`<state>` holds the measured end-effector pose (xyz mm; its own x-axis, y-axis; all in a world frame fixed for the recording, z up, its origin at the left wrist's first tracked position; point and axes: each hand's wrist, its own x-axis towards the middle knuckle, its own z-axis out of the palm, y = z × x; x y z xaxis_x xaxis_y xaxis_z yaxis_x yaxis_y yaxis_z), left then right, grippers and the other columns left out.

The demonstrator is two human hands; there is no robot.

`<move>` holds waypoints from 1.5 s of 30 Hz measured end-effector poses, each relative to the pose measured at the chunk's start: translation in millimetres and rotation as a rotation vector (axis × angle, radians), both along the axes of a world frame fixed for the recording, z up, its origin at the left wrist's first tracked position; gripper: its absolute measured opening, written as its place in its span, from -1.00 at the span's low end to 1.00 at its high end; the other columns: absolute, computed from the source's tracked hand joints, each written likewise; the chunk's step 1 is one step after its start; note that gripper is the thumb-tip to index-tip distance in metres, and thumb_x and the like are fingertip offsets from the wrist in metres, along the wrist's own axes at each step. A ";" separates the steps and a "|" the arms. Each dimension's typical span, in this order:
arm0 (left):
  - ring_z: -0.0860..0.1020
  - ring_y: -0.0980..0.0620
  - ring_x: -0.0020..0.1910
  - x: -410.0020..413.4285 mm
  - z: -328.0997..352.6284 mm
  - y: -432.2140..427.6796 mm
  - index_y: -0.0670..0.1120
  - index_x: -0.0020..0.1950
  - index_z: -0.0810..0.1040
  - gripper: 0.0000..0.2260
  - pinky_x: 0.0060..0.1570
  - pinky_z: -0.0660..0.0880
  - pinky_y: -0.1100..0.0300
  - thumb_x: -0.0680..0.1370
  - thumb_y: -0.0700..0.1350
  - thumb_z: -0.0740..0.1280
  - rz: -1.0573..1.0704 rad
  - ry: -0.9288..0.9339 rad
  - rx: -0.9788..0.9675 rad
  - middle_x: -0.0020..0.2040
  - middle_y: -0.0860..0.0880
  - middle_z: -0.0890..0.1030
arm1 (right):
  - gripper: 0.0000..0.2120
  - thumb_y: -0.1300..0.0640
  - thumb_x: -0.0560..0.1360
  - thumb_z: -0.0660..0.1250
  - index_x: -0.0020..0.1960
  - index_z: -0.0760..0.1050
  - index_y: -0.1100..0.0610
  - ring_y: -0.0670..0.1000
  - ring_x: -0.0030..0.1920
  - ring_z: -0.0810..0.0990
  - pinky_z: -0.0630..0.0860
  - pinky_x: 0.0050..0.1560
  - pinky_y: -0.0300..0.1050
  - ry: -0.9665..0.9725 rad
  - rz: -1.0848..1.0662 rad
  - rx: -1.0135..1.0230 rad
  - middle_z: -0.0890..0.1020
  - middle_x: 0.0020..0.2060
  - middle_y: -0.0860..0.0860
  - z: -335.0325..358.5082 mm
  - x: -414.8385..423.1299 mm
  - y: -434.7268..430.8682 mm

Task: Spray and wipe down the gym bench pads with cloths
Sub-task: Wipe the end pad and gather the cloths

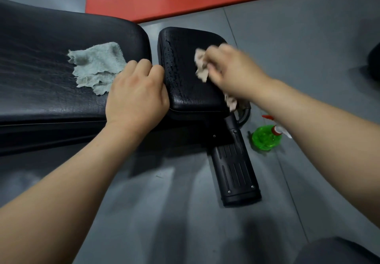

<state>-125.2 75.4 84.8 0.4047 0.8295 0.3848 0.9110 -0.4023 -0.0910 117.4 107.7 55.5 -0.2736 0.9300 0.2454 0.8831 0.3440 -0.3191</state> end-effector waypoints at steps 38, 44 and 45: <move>0.44 -0.21 0.13 -7.0 36.3 -7.3 -0.23 0.03 0.51 -0.75 0.16 0.35 0.03 0.43 -0.23 0.13 0.131 -0.394 -0.068 0.07 -0.21 0.52 | -0.76 0.00 0.66 0.16 0.29 0.44 -0.13 0.10 -0.19 0.50 0.46 -0.25 0.00 0.074 0.240 -0.102 0.44 0.06 -0.02 23.1 -53.6 -50.5; -0.18 -0.21 0.63 -29.6 52.7 6.8 -0.09 0.66 -0.03 -0.39 0.58 -0.18 -0.18 0.68 0.16 -0.02 0.479 0.087 -0.523 0.67 -0.15 -0.08 | -0.80 -0.01 0.69 0.11 0.30 0.34 -0.07 0.15 -0.16 0.54 0.46 -0.26 0.02 0.070 0.093 -0.133 0.44 0.12 0.06 26.0 -39.4 -66.9; -0.21 -0.21 0.63 -32.2 49.8 6.7 -0.06 0.67 -0.11 -0.37 0.58 -0.19 -0.17 0.68 0.21 -0.06 0.465 0.150 -0.561 0.67 -0.14 -0.13 | -0.80 0.00 0.69 0.11 0.30 0.33 -0.05 0.17 -0.18 0.54 0.43 -0.29 0.01 0.060 0.062 -0.130 0.44 0.11 0.09 25.6 -37.6 -67.1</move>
<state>-157.4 82.1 134.6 -0.0216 0.9836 -0.1790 0.9925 -0.0005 -0.1226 79.7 40.6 81.1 -0.3203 0.9367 0.1417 0.8391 0.3499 -0.4165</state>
